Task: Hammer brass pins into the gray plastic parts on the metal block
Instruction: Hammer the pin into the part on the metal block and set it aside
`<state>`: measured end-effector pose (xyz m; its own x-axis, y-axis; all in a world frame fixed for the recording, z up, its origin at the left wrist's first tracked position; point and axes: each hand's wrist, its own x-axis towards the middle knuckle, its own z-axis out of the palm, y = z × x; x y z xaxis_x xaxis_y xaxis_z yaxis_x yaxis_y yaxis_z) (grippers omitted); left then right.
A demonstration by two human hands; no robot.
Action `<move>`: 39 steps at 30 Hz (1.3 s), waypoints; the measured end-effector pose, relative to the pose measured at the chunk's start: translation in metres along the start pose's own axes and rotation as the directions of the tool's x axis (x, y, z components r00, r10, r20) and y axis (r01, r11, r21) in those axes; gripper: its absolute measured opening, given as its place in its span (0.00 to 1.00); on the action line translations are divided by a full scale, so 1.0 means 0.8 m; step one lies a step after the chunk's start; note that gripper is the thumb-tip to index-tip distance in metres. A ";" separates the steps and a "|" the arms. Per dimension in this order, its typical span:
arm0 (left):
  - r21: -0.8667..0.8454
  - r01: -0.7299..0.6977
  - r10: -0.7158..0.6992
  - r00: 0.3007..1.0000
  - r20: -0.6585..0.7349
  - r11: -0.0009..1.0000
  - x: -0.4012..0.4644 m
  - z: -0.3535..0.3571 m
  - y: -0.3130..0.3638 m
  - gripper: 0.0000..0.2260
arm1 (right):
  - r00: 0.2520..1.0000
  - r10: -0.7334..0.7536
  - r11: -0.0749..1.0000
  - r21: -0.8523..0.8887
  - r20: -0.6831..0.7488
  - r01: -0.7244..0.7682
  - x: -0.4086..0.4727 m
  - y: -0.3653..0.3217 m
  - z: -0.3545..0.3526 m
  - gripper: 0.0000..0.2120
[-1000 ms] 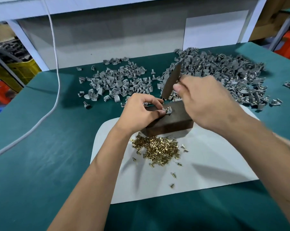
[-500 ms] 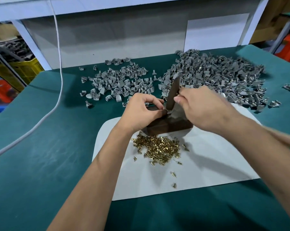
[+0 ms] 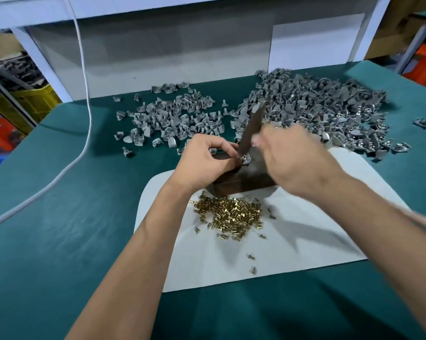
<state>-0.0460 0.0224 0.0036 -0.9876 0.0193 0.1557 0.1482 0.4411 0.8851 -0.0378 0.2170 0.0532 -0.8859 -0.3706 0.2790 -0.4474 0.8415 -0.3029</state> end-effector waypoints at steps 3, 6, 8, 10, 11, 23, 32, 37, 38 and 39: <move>-0.017 0.001 -0.001 1.000 -0.002 1.000 -0.002 0.000 0.001 0.04 | 0.992 0.016 0.994 -0.110 0.126 -0.002 0.006 0.001 -0.004 0.14; 0.015 0.009 -0.009 1.000 0.000 1.000 -0.001 0.000 0.001 0.03 | 0.999 -0.027 0.997 -0.072 -0.044 0.024 0.010 0.003 -0.015 0.11; 0.000 0.006 -0.006 1.000 0.001 1.000 0.000 -0.001 0.000 0.04 | 0.997 -0.035 0.999 -0.044 -0.066 0.032 0.004 0.000 -0.005 0.12; -0.025 -0.001 0.001 1.000 0.003 1.000 -0.002 -0.001 0.002 0.04 | 0.996 -0.005 0.995 -0.101 0.090 0.014 0.000 -0.003 0.003 0.13; -0.020 -0.001 0.001 1.000 0.003 1.000 -0.002 0.000 0.002 0.04 | 0.993 0.009 0.992 -0.122 0.119 0.006 0.001 -0.002 -0.001 0.13; 0.007 0.022 -0.022 1.000 0.001 1.000 -0.002 -0.001 0.002 0.03 | 1.000 -0.016 0.987 -0.162 -0.015 0.014 0.013 0.004 -0.024 0.12; 0.027 0.006 -0.006 1.000 0.004 1.000 -0.001 -0.003 0.000 0.03 | 0.997 -0.025 0.982 -0.185 0.073 0.038 0.016 -0.005 -0.034 0.13; -0.003 -0.004 0.004 1.000 0.002 1.000 -0.001 -0.002 -0.001 0.03 | 0.990 0.029 0.989 -0.147 0.140 -0.008 0.007 -0.005 -0.004 0.13; -0.004 -0.008 0.008 1.000 0.002 1.000 -0.001 -0.001 -0.001 0.03 | 0.984 0.045 0.989 -0.144 0.173 -0.020 0.009 -0.002 -0.005 0.13; -0.001 -0.009 0.009 1.000 0.000 1.000 -0.002 -0.002 -0.001 0.03 | 0.983 0.045 0.990 -0.141 0.179 -0.019 0.012 0.000 -0.006 0.13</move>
<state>-0.0443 0.0211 0.0034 -0.9863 0.0231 0.1634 0.1568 0.4403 0.8841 -0.0456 0.2154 0.0607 -0.9126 -0.3971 0.0972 -0.4084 0.8955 -0.1770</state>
